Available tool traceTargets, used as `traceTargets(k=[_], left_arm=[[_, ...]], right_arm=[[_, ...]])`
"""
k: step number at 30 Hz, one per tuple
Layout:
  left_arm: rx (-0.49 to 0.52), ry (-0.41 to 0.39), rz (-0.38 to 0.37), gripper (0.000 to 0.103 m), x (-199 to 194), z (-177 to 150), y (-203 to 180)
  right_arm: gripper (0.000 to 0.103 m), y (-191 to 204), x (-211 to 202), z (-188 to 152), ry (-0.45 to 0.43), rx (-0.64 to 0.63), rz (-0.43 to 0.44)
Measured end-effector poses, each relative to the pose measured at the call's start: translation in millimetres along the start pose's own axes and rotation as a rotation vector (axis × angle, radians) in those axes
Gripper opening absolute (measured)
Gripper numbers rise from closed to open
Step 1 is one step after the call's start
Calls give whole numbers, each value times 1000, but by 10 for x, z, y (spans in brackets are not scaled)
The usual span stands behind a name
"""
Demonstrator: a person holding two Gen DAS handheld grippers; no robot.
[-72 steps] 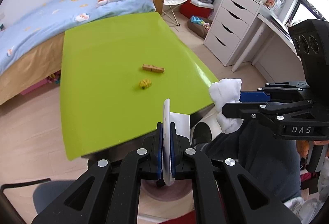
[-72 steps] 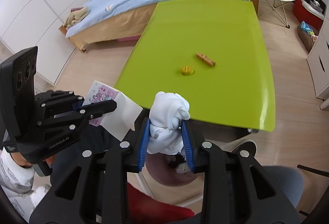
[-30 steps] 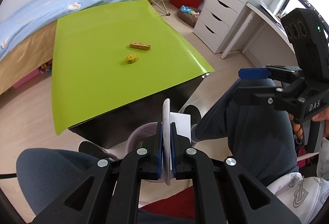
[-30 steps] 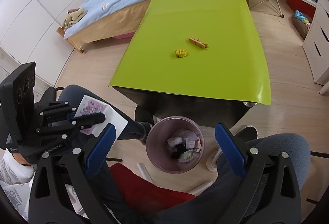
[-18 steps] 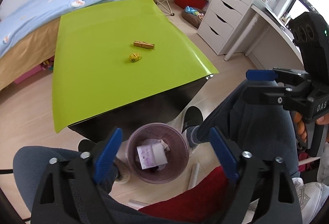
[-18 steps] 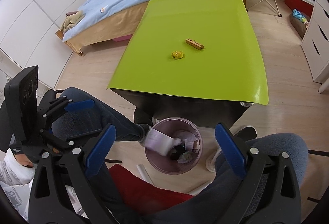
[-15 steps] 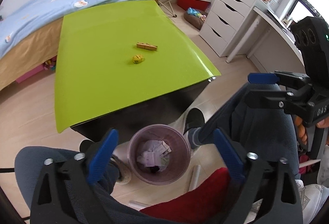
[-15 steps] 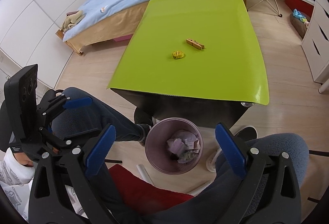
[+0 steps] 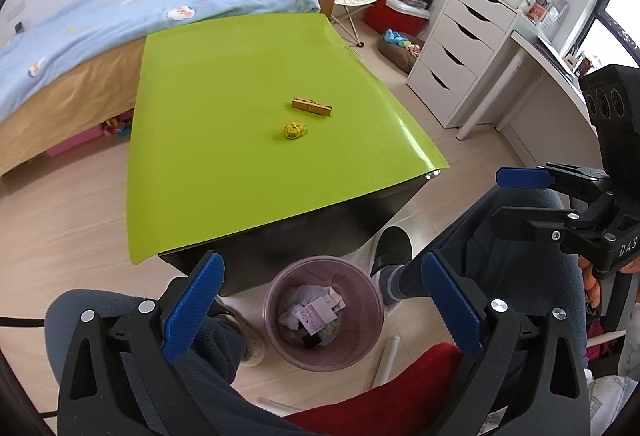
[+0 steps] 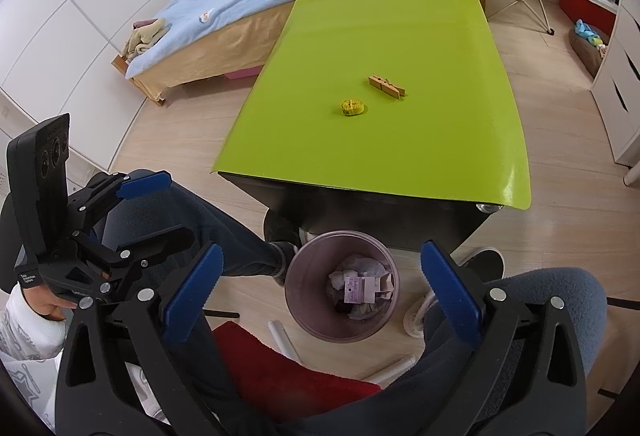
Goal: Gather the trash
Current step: 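Reach the right tool to the wooden clothespin and grasp it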
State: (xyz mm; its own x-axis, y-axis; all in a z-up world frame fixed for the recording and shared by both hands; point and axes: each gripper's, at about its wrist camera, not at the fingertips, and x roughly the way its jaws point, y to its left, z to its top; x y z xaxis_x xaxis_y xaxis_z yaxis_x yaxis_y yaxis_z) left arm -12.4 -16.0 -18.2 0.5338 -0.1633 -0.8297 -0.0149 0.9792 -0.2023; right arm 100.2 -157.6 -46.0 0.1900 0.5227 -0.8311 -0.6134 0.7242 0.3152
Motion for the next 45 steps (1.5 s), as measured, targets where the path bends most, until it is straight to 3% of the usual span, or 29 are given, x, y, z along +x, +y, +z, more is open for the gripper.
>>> traceTargets(k=[7,16,32,45], left_arm=[[-17,-11,2,95,-11,82,66],[-36,-39,3,95,7,259,176],[-68,-29,-16,95,142,351,310],[-103,-5,-21,95,249,359,423]], right_arm=[[98,-38,18,202,-19,-15,1],[98,-87,265,807,-5,-100,-44],[97,-279,1464,1687,187,-291,-146],[35,-447,2087,1870,305,-352,-165]])
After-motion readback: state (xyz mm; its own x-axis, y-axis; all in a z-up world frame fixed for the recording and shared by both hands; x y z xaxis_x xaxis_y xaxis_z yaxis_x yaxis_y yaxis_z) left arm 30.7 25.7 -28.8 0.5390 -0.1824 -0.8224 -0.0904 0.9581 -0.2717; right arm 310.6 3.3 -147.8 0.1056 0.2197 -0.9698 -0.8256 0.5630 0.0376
